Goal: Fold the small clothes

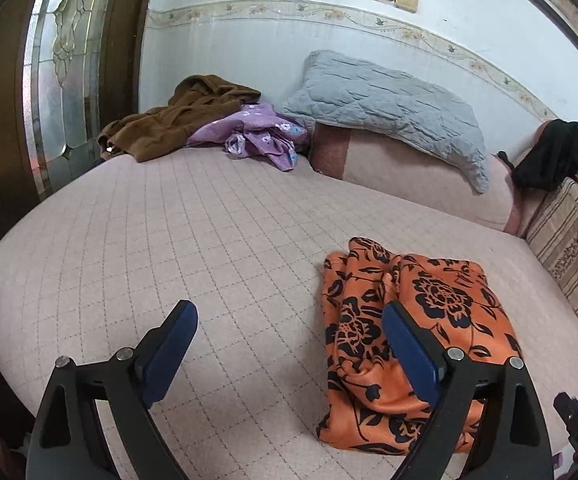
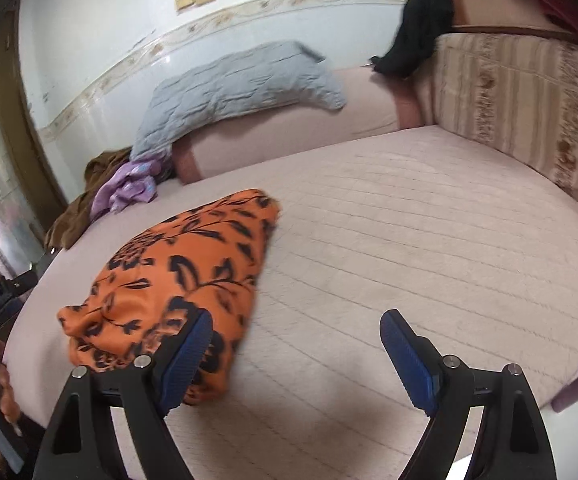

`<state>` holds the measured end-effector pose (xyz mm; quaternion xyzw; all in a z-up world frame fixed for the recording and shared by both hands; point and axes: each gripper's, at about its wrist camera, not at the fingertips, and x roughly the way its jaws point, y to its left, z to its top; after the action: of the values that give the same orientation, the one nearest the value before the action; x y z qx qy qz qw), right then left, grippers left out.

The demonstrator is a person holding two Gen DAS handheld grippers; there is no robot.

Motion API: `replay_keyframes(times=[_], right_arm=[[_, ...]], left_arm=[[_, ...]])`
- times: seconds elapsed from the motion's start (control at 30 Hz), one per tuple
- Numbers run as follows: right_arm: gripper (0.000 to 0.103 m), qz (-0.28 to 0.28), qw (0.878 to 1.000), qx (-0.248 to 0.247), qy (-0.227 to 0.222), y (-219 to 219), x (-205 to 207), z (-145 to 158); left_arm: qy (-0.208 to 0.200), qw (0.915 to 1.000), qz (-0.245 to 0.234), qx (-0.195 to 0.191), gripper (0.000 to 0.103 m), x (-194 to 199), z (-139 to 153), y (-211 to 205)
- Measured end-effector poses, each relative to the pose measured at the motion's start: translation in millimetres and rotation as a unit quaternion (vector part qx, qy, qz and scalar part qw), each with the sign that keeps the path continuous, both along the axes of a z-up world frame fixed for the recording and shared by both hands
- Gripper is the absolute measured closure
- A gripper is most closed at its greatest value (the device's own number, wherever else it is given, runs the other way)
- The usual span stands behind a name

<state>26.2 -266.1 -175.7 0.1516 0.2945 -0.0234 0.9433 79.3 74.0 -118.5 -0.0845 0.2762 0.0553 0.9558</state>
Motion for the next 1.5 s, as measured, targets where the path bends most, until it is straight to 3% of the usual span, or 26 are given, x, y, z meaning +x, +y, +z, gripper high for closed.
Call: replay_keyframes(times=[0.07,0.17,0.47,0.53,0.6,0.67,0.77,0.83,0.87,0.9,0.97,1.07,1.17,1.37,1.47,1.5], right_arm=[[0.015,-0.006,1.0,0.015,0.003,0,3,0],[0.015,-0.003,1.0,-0.012,-0.012,10,6,3],[0.015,0.019,0.999,0.013,-0.022,24,9,5],[0.015,0.023,0.999,-0.014,-0.028,34,9,11],[0.015,0.048,0.994,-0.079,-0.052,59,8,23],[0.015,0.093,0.985,-0.129,-0.074,91,11,34],[0.018,0.176,0.958,-0.2,-0.109,148,19,44],[0.036,0.215,0.941,-0.236,-0.115,181,23,45],[0.058,0.229,0.932,-0.255,-0.115,196,25,43],[0.062,0.249,0.919,-0.284,-0.116,213,25,39],[0.062,0.262,0.895,-0.337,-0.132,236,19,29],[0.049,0.286,0.852,-0.41,-0.153,266,9,8],[0.045,0.282,0.823,-0.465,-0.161,282,7,-9],[0.045,0.304,0.817,-0.47,-0.141,298,15,-23],[0.047,0.302,0.825,-0.46,-0.13,300,27,-28],[0.06,0.304,0.831,-0.451,-0.116,298,32,-29]], left_arm=[[-0.003,0.9999,0.009,0.013,0.009,-4,1,-2],[-0.006,0.9996,0.014,0.022,0.009,-3,1,-5],[0.008,0.9992,0.014,0.038,0.009,3,-5,-6],[0.017,0.9994,0.011,0.028,0.009,6,-6,1],[0.025,0.9996,0.013,-0.004,0.009,8,-7,16],[0.033,0.9979,0.025,-0.05,0.009,10,-10,38],[0.035,0.995,0.045,-0.082,0.009,9,-11,58],[0.034,0.9944,0.052,-0.085,0.009,8,-12,65],[0.034,0.9945,0.053,-0.084,0.009,7,-12,68],[0.035,0.9946,0.055,-0.08,0.009,7,-13,70],[0.04,0.9945,0.058,-0.077,0.009,7,-16,74],[0.048,0.9933,0.05,-0.092,0.009,6,-20,81],[0.049,0.9934,0.037,-0.097,0.009,6,-19,80],[0.032,0.9941,0.012,-0.103,0.009,3,-11,75],[0.022,0.9952,0.012,-0.095,0.009,1,-7,74],[0.021,0.9952,0.012,-0.094,0.009,1,-6,75]])
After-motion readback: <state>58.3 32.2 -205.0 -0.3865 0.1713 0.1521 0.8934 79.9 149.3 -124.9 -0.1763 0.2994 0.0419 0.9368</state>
